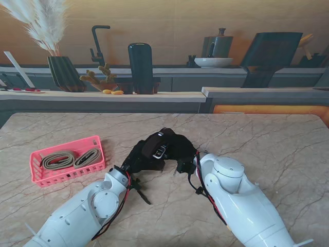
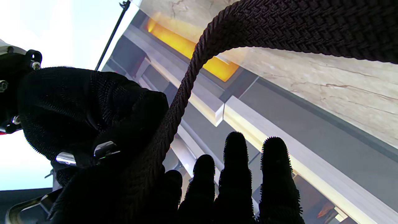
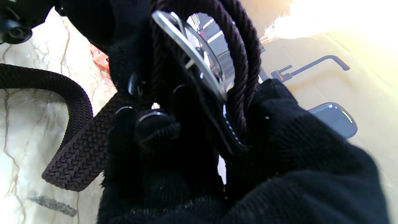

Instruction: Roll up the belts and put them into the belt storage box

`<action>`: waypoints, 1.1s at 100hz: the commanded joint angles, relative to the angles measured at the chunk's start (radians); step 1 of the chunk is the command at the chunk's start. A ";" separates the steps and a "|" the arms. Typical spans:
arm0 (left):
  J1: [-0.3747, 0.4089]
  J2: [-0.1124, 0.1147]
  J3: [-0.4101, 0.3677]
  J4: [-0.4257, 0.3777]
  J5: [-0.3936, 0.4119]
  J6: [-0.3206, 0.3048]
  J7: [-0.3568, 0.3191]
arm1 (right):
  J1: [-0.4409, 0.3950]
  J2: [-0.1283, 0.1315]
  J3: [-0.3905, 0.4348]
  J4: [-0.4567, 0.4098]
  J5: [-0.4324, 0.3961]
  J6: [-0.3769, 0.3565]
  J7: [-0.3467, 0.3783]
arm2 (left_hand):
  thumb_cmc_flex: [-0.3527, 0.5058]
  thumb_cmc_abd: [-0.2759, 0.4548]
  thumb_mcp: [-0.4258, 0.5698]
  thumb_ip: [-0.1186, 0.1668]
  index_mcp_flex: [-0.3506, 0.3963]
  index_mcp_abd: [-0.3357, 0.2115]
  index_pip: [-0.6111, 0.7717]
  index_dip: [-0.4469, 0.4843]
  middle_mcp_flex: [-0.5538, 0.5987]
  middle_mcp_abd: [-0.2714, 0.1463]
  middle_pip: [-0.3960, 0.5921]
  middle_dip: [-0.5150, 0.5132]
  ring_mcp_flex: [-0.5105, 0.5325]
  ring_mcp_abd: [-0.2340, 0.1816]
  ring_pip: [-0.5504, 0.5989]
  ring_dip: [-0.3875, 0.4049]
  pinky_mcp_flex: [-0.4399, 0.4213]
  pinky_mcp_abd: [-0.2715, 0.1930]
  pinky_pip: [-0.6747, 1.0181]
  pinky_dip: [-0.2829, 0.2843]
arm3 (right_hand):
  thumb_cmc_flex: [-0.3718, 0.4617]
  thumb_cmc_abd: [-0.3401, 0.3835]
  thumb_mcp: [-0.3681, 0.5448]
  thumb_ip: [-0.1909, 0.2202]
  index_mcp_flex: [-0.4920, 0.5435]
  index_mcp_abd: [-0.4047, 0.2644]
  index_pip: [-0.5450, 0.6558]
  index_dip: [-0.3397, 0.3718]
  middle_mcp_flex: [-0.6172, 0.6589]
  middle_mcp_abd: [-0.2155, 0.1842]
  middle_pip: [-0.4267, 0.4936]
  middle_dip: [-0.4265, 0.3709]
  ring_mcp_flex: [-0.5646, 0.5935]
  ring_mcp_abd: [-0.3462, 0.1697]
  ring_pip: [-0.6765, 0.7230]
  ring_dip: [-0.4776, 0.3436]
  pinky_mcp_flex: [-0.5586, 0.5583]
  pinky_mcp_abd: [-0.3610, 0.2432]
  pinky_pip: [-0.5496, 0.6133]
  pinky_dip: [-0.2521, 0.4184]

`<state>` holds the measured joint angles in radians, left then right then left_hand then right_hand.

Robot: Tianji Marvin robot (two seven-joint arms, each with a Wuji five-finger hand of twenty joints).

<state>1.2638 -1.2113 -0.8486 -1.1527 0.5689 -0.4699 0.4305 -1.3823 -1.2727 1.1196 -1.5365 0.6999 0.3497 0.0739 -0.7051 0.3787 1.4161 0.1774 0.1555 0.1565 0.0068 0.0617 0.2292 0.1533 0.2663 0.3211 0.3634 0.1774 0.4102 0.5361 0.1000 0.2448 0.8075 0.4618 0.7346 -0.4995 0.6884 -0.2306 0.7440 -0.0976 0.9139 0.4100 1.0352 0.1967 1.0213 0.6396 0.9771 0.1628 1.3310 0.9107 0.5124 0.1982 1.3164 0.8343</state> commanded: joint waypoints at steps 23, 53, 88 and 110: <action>0.001 -0.014 0.004 -0.025 0.012 -0.016 0.011 | 0.001 -0.017 -0.030 0.015 0.005 0.008 -0.060 | -0.459 0.319 0.154 -0.042 -0.024 -0.115 -0.042 0.013 -0.043 -0.010 -0.030 -0.016 -0.046 -0.025 -0.025 -0.007 -0.025 -0.010 -0.036 -0.002 | 0.060 0.062 0.063 0.044 0.099 -0.079 0.047 -0.027 0.045 0.048 0.023 0.016 0.064 -0.055 0.050 0.012 0.038 -0.062 0.094 0.035; 0.007 -0.015 -0.002 -0.029 0.024 -0.023 0.030 | 0.004 -0.055 -0.055 0.026 0.046 0.055 -0.192 | -0.449 0.319 0.154 -0.028 -0.021 -0.124 -0.052 -0.040 -0.065 -0.013 -0.098 -0.020 -0.073 -0.023 -0.043 -0.025 -0.032 -0.001 -0.050 0.001 | 0.013 0.021 0.109 0.017 0.124 -0.123 0.052 -0.096 0.057 0.035 0.024 0.000 0.080 -0.059 0.045 -0.006 0.055 -0.060 0.103 0.017; 0.017 -0.024 -0.009 -0.034 0.026 -0.036 0.067 | 0.021 -0.064 -0.085 0.062 -0.015 0.082 -0.203 | -0.384 0.319 0.154 -0.068 -0.020 -0.157 -0.034 -0.014 -0.046 -0.032 -0.064 -0.017 -0.079 -0.056 -0.053 -0.062 -0.029 -0.018 -0.034 0.003 | -0.045 -0.016 0.139 0.000 0.141 -0.184 0.055 -0.157 0.091 0.042 0.088 0.024 0.118 -0.064 0.113 0.006 0.081 -0.055 0.156 0.020; 0.038 -0.026 -0.023 -0.065 0.015 -0.014 0.073 | 0.025 -0.064 -0.094 0.075 -0.021 0.120 -0.183 | -0.306 0.319 0.131 -0.105 -0.020 -0.181 -0.041 -0.013 -0.050 -0.041 -0.086 -0.054 -0.083 -0.057 -0.042 -0.080 -0.025 -0.023 -0.007 0.003 | -0.048 0.002 0.114 -0.005 0.126 -0.177 0.058 -0.167 0.096 0.042 0.075 0.012 0.118 -0.051 0.103 -0.003 0.075 -0.047 0.157 0.013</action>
<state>1.2989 -1.2119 -0.8724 -1.1469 0.5883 -0.4779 0.4969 -1.3379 -1.3267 1.0463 -1.4888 0.6825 0.4405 -0.1136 -0.7051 0.3787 1.4156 0.1286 0.1749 0.3945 0.0079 0.0386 0.2000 0.2133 0.2019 0.2807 0.3090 0.1487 0.3742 0.4706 0.0832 0.2472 0.7814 0.4617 0.5645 -0.5813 0.6873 -0.2340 0.8450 -0.4049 0.9355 0.2381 1.0944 0.1749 1.0715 0.6509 1.0445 0.1477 1.4083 0.9091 0.5741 0.1981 1.3823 0.8348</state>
